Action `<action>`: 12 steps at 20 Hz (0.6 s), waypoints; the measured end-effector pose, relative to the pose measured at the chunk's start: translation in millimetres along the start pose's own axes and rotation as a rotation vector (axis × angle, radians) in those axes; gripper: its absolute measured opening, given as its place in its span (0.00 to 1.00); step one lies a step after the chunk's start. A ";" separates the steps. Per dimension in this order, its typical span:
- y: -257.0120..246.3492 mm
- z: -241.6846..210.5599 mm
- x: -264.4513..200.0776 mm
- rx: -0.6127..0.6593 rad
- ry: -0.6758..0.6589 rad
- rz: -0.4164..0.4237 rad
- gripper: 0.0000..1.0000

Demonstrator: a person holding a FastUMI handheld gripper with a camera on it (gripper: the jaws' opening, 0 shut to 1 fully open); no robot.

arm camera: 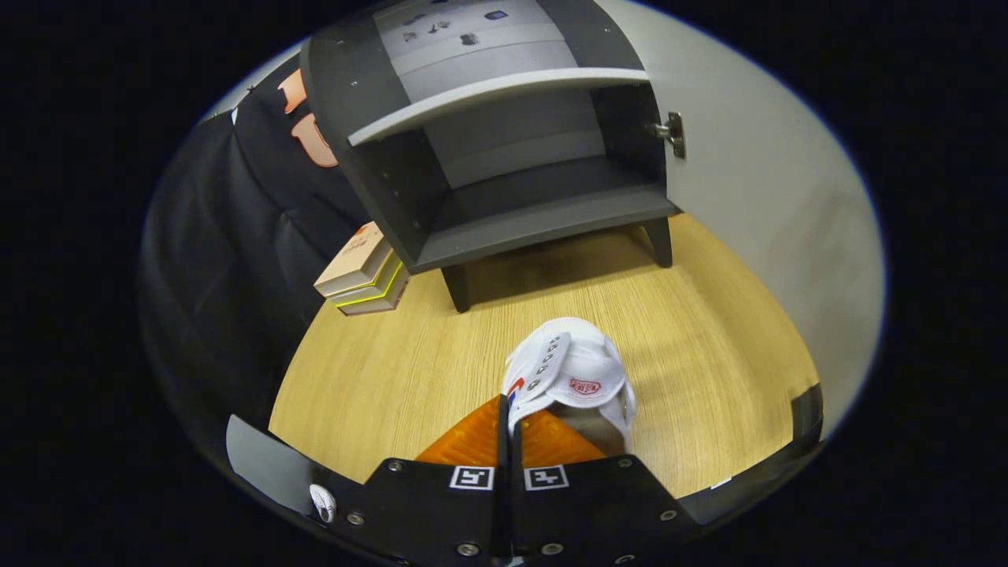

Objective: Open the shoe cabinet door, grab the shoes and put them into the shoe cabinet, then close the shoe cabinet door.

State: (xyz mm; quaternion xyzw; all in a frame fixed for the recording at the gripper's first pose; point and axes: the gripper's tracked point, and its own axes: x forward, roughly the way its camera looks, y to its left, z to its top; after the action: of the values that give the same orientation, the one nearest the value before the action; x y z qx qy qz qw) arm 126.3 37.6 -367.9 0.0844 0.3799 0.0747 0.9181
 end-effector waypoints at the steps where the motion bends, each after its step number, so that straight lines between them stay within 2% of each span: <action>1: 4.9 11.4 -11.1 -0.011 -0.025 0.008 0.00; 7: 32.7 87.7 -69.0 -0.076 -0.178 0.040 0.00; 12: 42.9 128.0 -92.9 -0.104 -0.249 0.046 0.00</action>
State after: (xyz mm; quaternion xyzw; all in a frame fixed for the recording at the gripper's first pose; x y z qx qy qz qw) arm 149.0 48.1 -206.0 0.0537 0.2568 0.1042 0.9593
